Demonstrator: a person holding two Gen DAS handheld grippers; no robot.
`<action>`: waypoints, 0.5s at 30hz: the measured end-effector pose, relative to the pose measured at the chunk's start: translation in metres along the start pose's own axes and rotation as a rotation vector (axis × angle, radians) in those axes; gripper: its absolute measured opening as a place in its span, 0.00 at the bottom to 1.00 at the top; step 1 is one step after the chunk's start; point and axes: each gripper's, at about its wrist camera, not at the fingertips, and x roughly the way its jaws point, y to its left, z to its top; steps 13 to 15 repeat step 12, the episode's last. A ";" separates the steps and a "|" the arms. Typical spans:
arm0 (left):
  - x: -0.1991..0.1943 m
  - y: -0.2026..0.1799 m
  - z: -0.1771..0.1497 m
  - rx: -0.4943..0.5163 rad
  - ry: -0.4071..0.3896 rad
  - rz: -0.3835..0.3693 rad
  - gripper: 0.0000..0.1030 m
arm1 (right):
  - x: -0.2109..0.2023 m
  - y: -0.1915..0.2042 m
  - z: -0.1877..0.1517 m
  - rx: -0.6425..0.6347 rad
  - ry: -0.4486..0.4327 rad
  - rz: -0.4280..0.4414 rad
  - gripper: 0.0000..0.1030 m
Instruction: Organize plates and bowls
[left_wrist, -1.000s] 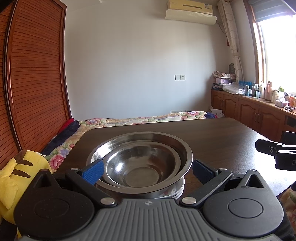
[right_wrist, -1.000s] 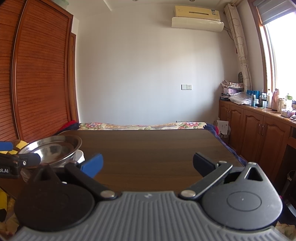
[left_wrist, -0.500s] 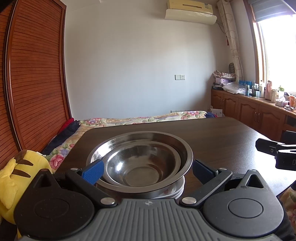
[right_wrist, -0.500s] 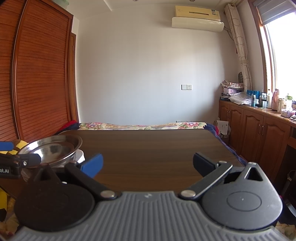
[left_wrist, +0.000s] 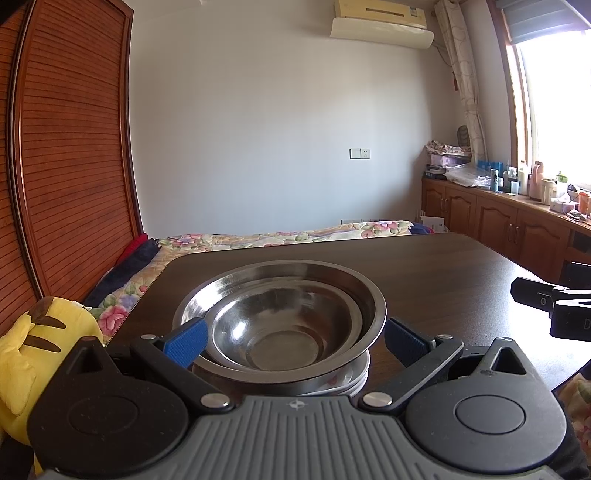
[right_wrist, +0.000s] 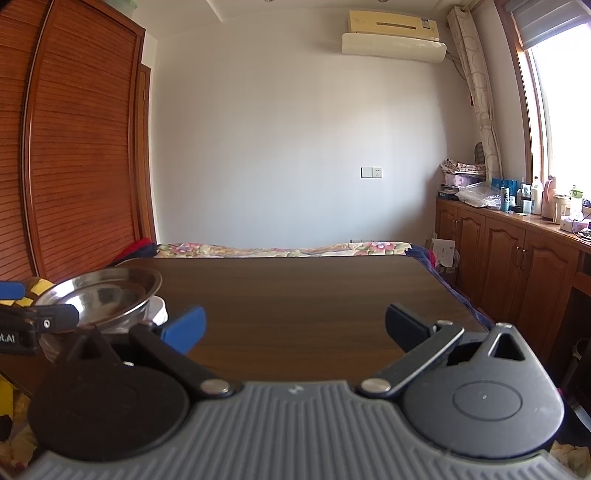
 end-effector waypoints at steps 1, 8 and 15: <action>0.000 0.000 0.000 0.000 -0.001 0.000 1.00 | 0.000 0.000 0.000 0.001 0.000 0.001 1.00; 0.000 -0.001 0.000 0.001 -0.001 0.000 1.00 | 0.000 -0.001 0.001 0.000 -0.001 0.000 1.00; 0.000 0.000 0.000 -0.001 -0.001 0.001 1.00 | 0.000 -0.001 0.001 -0.001 -0.001 0.000 1.00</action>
